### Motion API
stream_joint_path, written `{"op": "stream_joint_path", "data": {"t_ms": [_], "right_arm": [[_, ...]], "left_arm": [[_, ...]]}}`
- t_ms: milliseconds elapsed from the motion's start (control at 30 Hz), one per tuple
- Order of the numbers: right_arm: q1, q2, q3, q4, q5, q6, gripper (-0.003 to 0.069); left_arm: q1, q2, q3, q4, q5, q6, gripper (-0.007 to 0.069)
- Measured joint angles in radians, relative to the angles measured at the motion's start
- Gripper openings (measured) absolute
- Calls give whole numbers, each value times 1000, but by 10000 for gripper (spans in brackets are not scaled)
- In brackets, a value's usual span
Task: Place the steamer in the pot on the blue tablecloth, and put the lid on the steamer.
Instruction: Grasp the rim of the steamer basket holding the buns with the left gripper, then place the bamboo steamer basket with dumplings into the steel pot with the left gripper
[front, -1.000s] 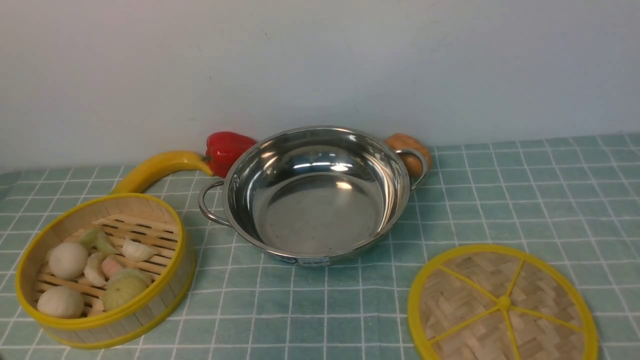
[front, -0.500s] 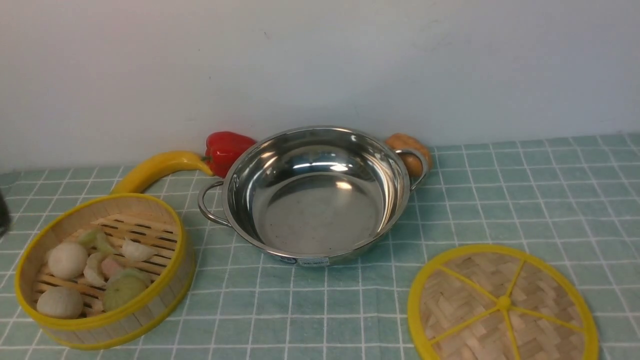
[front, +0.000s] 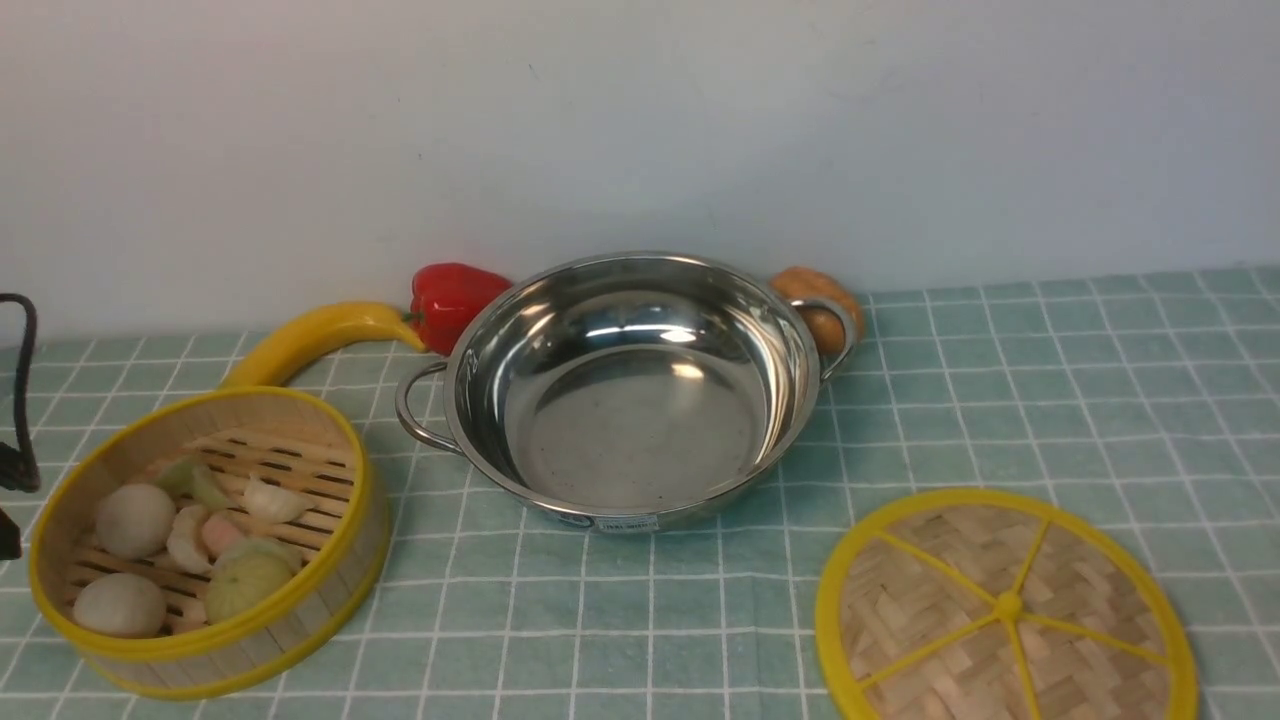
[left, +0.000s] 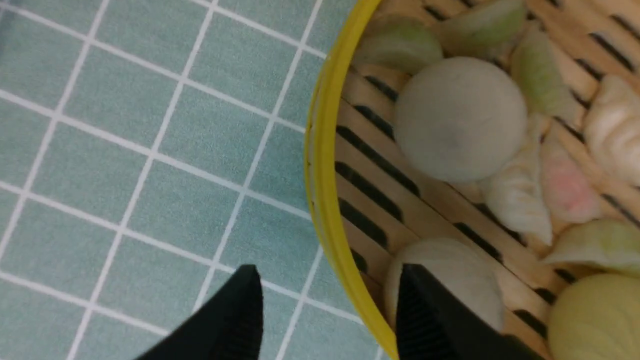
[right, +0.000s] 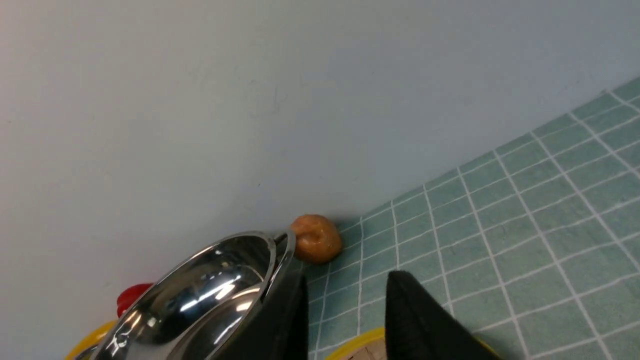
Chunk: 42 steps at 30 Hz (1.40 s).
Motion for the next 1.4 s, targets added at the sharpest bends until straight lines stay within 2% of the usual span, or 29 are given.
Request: {"op": "stream_joint_path", "data": {"t_ms": [200, 533, 567, 633, 667, 700, 767, 867, 1167, 1200, 1267, 1300, 1400], "right_arm": [[59, 57, -2, 7, 2, -4, 240], [122, 156, -3, 16, -11, -24, 240], [126, 159, -3, 25, -11, -24, 240], [126, 159, -3, 42, -11, -26, 240], [126, 159, -3, 44, -11, -26, 240], [126, 159, -3, 61, -11, -27, 240], [126, 159, -3, 86, -9, -27, 240], [126, 159, -5, 109, 21, -27, 240], [126, 159, -86, 115, 172, -60, 240], [126, 159, -100, 115, 186, -71, 240], [126, 159, -107, 115, 198, -80, 240], [126, 159, -112, 115, 204, -83, 240], [126, 159, -112, 118, 216, -83, 240]], "left_arm": [[-20, 96, 0, 10, -127, 0, 347], [-20, 201, -13, -10, -192, 0, 338], [-20, 218, -15, -15, -201, -2, 296], [-23, 234, -17, -36, -207, -4, 166], [-23, 234, -17, -36, -207, -4, 166], [-24, 238, -19, -49, -207, -6, 68], [-24, 240, -26, -54, -209, -1, 42], [-23, 243, -55, -56, -176, 7, 43], [-15, 229, -393, -14, 167, 7, 43], [-27, 227, -469, -14, 238, 4, 43], [-46, 227, -523, -14, 282, 4, 43], [-108, 227, -608, -14, 334, 2, 43], [-188, 227, -665, -12, 347, -6, 43]]}}
